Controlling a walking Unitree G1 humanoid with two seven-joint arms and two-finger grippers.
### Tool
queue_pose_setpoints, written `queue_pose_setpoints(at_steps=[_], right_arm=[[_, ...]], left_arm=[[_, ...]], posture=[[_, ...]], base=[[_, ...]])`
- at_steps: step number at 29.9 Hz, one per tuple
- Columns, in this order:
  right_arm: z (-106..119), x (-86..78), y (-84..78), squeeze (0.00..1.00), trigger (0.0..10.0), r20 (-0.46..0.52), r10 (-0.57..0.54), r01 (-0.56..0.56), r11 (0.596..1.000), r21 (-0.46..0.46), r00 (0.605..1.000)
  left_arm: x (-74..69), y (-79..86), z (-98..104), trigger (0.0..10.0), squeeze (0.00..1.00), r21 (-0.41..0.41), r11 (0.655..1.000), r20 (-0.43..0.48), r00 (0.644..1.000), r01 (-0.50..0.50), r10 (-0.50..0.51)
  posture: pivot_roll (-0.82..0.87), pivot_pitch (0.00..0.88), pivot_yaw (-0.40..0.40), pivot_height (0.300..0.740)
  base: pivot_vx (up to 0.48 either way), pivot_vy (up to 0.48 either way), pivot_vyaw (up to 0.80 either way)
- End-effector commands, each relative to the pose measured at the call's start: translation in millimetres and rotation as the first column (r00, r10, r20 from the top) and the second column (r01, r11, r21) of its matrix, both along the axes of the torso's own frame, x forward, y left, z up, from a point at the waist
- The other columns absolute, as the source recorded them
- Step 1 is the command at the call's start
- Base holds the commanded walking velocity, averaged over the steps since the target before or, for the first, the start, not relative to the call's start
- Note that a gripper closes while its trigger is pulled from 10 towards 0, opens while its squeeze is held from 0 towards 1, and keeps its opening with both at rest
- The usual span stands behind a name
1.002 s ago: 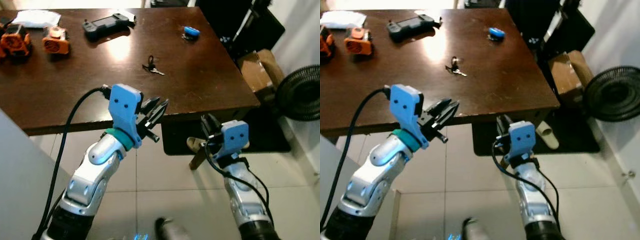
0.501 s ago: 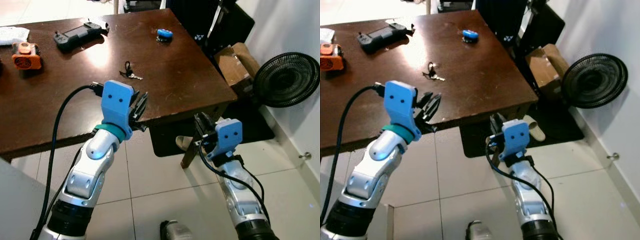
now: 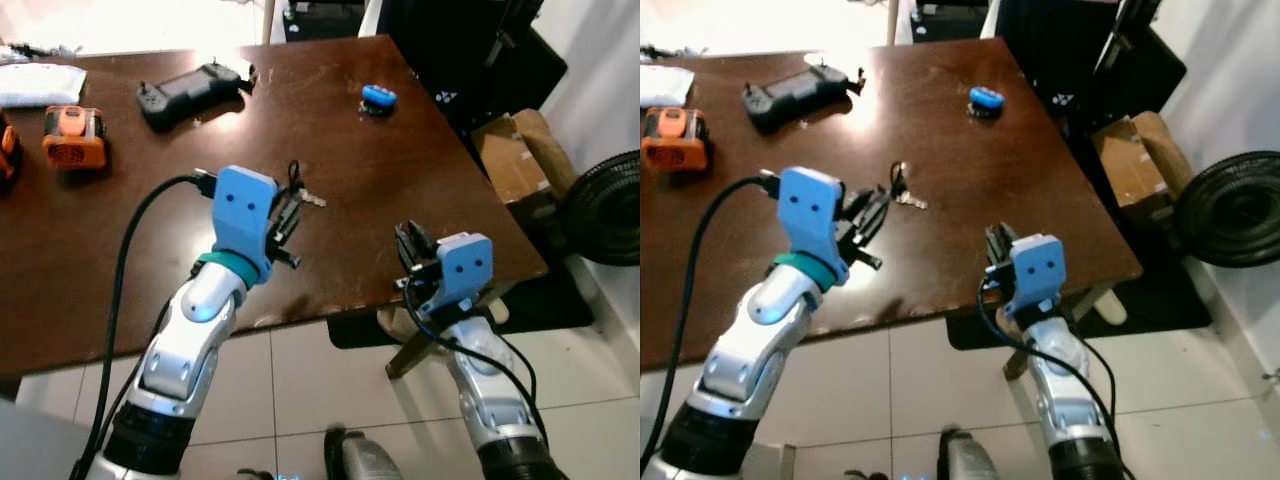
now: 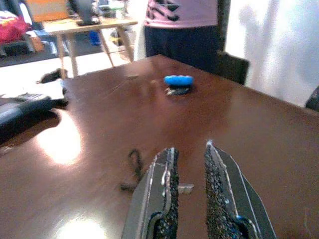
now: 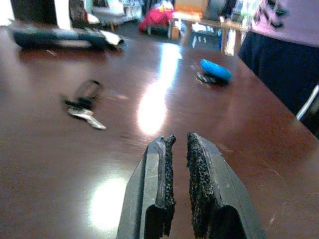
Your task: Hang keys on a hook
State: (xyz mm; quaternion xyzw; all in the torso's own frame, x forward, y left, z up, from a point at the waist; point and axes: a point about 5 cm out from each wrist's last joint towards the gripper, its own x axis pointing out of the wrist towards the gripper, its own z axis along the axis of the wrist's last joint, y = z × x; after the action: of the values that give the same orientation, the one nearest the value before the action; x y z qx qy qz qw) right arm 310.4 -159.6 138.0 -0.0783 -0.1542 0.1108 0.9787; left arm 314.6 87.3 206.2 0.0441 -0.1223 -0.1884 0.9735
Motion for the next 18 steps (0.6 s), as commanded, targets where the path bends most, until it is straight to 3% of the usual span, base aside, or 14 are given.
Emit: queue_pose_setpoints(at_steps=[1,15,18], right_arm=[[-3.9,-1.5,0.3,0.0,10.0,-0.016,-0.003,0.003,1.0,0.007,1.0],[-7.2,-2.6,-2.2,0.0,10.0,-0.03,-0.014,0.014,1.0,0.002,0.999],[-8.1,-3.1,-2.4,0.0,10.0,-0.033,-0.017,0.018,1.0,0.001,0.999]], left_arm=[[-1.1,3.0,-4.8,10.0,0.0,0.005,1.0,-0.01,1.0,-0.008,0.008],[-2.2,1.6,-9.6,10.0,0.0,0.013,1.0,-0.025,1.0,0.004,-0.004],[-2.1,0.9,-16.7,10.0,0.0,0.028,0.999,-0.067,0.998,0.015,-0.013]], posture=[[-0.11,0.121,0.041,0.74],[-0.11,0.129,0.045,0.74],[-0.11,0.133,0.049,0.74]], base=[[0.469,0.0,0.0],[0.47,0.0,0.0],[0.247,0.0,0.0]])
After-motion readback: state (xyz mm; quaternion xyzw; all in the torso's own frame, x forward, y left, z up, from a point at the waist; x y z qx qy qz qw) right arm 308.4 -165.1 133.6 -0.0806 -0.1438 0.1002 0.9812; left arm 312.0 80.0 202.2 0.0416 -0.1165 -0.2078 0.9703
